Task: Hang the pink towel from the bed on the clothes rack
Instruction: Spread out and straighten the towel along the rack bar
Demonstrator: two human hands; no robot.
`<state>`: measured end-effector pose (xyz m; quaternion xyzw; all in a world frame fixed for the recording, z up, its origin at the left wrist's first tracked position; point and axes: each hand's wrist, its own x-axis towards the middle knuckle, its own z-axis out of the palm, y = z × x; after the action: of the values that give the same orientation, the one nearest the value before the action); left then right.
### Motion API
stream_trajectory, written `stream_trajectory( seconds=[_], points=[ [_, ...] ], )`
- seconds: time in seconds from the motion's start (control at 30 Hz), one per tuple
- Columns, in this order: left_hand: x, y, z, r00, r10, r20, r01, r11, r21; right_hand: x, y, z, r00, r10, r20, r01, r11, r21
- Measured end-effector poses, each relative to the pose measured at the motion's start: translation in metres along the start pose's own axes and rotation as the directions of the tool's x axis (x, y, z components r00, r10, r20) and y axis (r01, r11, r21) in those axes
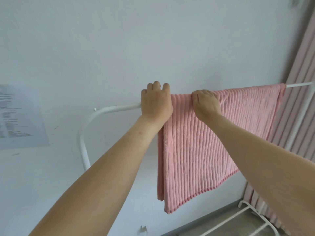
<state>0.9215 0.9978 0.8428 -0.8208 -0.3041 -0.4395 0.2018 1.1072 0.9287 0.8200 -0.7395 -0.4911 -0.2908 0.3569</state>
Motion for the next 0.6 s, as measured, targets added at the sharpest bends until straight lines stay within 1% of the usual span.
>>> stream_trajectory(
  seconds=[0.1, 0.17, 0.27, 0.37, 0.43, 0.47, 0.53, 0.6],
  points=[
    [0.001, 0.027, 0.006, 0.995, 0.047, -0.089, -0.051, 0.998, -0.042, -0.011, 0.011, 0.0, 0.991, 0.045, -0.127, -0.033, 0.995, 0.091],
    [0.006, 0.052, 0.012, 0.993, 0.101, -0.063, -0.106, 0.992, -0.066, -0.017, 0.032, -0.005, 0.979, 0.107, -0.172, -0.093, 0.992, 0.087],
    [0.013, 0.097, 0.021, 0.987, 0.163, 0.004, -0.161, 0.98, -0.113, -0.022, 0.078, -0.021, 0.957, 0.233, -0.175, -0.23, 0.972, 0.041],
    [0.016, 0.157, 0.039, 0.977, 0.211, 0.039, -0.199, 0.959, -0.202, -0.031, 0.141, -0.041, 0.925, 0.36, -0.124, -0.358, 0.933, 0.041],
    [0.015, 0.195, 0.056, 0.975, 0.201, 0.09, -0.169, 0.945, -0.279, -0.04, 0.181, -0.052, 0.9, 0.427, -0.089, -0.426, 0.904, 0.031],
    [0.015, 0.228, 0.067, 0.975, 0.193, 0.114, -0.148, 0.937, -0.316, -0.047, 0.213, -0.063, 0.89, 0.451, -0.076, -0.45, 0.893, 0.021],
    [0.016, 0.256, 0.089, 0.972, 0.139, 0.19, -0.058, 0.924, -0.378, -0.055, 0.246, -0.071, 0.887, 0.458, -0.055, -0.458, 0.889, 0.012],
    [0.016, 0.302, 0.114, 0.96, 0.074, 0.269, 0.044, 0.911, -0.41, -0.066, 0.293, -0.088, 0.877, 0.479, -0.029, -0.479, 0.878, 0.013]
  ],
)
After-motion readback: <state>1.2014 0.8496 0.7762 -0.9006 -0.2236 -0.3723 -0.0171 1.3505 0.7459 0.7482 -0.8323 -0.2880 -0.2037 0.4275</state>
